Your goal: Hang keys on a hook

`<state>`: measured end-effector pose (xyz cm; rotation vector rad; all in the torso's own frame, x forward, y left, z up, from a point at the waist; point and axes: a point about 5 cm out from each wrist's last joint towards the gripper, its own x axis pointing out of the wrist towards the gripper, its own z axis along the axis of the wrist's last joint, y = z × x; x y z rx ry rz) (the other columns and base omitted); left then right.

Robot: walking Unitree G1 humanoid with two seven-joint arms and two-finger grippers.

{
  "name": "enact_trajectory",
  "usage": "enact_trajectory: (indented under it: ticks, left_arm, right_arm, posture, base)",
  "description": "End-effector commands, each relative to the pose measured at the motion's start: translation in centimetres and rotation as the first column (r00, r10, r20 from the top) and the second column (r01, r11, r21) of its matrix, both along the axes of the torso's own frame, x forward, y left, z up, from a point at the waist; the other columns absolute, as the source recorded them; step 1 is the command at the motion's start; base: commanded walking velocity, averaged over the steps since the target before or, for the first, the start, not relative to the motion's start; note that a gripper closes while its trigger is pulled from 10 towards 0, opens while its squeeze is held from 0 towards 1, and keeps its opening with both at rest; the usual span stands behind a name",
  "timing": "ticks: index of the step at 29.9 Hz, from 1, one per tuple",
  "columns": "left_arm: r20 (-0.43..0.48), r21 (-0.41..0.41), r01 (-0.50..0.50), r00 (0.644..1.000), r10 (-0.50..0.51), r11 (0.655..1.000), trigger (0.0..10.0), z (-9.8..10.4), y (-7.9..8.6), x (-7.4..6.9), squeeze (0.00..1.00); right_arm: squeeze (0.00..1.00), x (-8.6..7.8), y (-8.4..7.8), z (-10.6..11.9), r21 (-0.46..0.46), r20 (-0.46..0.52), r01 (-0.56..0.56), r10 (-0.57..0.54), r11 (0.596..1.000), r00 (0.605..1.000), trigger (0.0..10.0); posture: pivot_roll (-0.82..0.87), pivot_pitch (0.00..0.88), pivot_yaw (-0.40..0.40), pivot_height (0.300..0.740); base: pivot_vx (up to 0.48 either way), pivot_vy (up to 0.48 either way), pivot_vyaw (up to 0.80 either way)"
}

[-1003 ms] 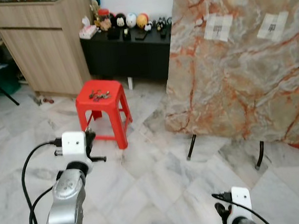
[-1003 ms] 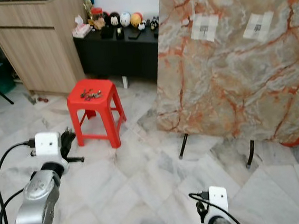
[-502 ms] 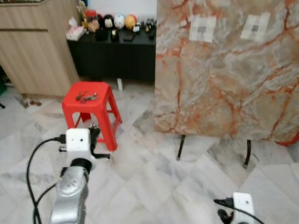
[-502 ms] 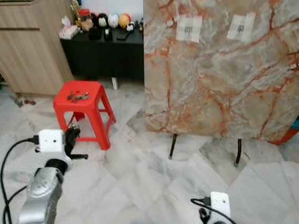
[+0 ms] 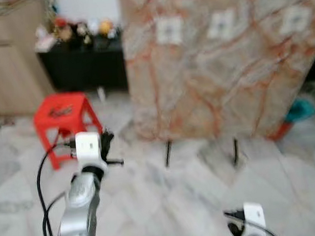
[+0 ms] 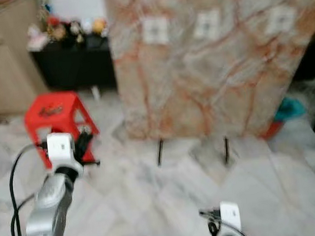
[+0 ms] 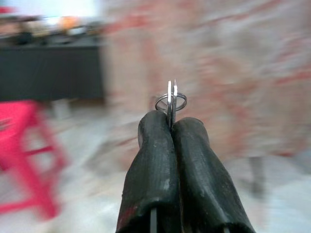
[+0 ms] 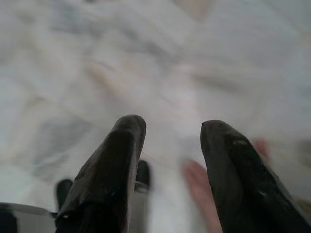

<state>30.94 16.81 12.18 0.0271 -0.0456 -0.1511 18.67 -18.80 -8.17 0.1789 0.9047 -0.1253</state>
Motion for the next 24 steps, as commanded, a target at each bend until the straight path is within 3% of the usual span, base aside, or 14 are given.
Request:
enact_trajectory:
  ticks: [1, 14, 24]
  left_arm:
    - [0.011, -0.003, -0.006, 1.0, 0.006, 1.0, 10.0, 0.6, 0.4, 0.2, 0.0]
    - [0.012, 0.007, 0.018, 1.0, -0.018, 1.0, 10.0, 0.7, 0.0, 0.3, 0.0]
    - [0.009, 0.017, 0.058, 0.998, -0.058, 0.998, 10.0, 0.8, -0.9, 0.4, 0.0]
  right_arm:
    - [0.0, 0.4, 0.2, 0.2, 0.005, 0.006, -0.001, 0.001, 1.0, 1.0, 10.0]
    - [0.0, 1.4, 0.8, 0.6, 0.016, 0.028, 0.028, -0.029, 0.999, 0.999, 10.0]
    - [0.0, 1.1, 0.5, 0.5, 0.01, 0.028, 0.035, -0.035, 0.999, 0.999, 10.0]
  posture:
    - [0.08, 0.0, -0.074, 0.74]
    - [0.08, 0.0, -0.077, 0.74]
    - [0.08, 0.0, -0.07, 0.74]
  base:
    - [0.0, 0.0, -0.8]
    - [0.0, 0.0, -0.8]
    - [0.0, 0.0, 0.0]
